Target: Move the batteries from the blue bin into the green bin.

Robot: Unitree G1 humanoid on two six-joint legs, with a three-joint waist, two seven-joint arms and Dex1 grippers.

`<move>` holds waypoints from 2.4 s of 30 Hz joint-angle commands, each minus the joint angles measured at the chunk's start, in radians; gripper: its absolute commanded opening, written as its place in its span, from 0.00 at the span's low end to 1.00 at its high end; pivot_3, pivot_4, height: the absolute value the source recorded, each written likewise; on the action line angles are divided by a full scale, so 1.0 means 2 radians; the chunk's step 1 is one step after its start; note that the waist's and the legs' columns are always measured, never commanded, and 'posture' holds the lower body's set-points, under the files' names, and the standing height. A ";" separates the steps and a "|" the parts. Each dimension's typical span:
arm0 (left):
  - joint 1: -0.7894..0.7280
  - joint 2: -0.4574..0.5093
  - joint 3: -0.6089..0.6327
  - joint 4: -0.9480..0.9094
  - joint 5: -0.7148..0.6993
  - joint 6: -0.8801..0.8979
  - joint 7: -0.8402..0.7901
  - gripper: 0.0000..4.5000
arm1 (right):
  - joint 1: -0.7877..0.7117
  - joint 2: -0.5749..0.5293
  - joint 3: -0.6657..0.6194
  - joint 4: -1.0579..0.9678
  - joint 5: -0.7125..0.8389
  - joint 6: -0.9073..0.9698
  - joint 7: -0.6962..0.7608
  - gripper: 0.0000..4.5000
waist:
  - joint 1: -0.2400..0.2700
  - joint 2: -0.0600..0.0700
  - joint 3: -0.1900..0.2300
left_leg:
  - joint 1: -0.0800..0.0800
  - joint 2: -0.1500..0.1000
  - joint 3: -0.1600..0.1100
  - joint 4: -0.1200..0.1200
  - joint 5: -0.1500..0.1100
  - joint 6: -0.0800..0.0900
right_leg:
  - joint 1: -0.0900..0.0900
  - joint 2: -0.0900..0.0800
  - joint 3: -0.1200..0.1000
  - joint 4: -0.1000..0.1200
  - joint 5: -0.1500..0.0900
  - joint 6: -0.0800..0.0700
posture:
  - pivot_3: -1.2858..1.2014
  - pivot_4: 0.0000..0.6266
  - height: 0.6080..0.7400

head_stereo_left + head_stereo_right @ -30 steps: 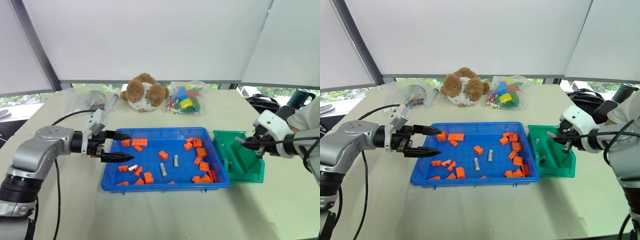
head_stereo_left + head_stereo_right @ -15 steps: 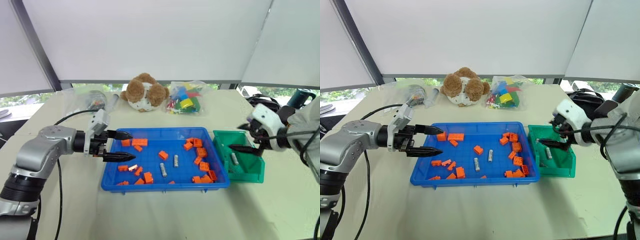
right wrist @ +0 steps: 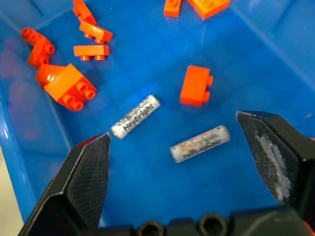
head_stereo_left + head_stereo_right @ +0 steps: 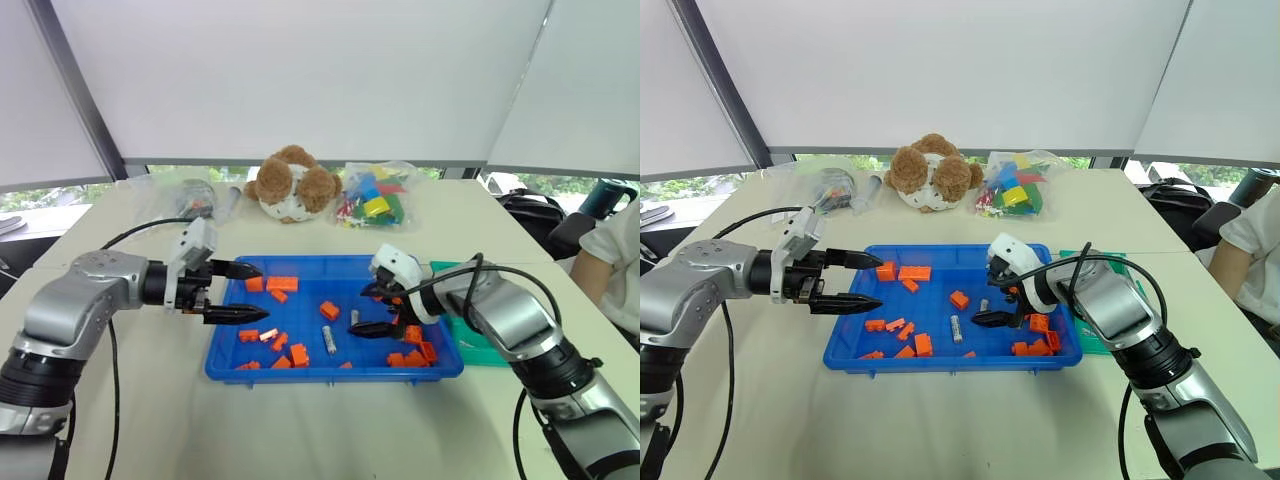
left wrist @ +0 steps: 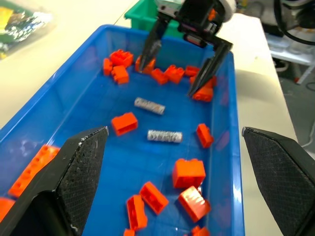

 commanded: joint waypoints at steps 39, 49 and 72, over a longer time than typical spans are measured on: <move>0.016 -0.009 0.015 -0.028 -0.005 -0.012 0.025 1.00 | -0.010 0.089 0.101 0.027 -0.004 0.072 -0.133 0.01 | -0.001 -0.001 -0.001 | 0.000 0.000 0.000 0.000 0.000 0.000 | 0.000 0.000 0.000 0.000 0.000 0.000 | 0.52 0.24 0.95; 0.014 -0.009 0.014 -0.029 -0.006 -0.008 0.025 1.00 | -0.047 -0.034 -0.104 -0.008 0.015 0.075 -0.140 0.01 | 0.003 -0.001 -0.001 | -0.001 0.000 0.000 0.000 0.000 0.000 | -0.001 0.000 0.000 0.000 0.000 0.000 | 0.52 0.24 0.95; -0.013 -0.020 -0.001 0.001 0.006 -0.023 0.000 1.00 | 0.028 -0.147 -0.166 0.010 0.035 0.036 -0.123 0.99 | -0.002 -0.001 0.000 | -0.001 0.000 0.000 -0.001 0.000 0.000 | -0.001 0.000 0.000 -0.001 0.000 0.000 | 0.52 0.24 0.95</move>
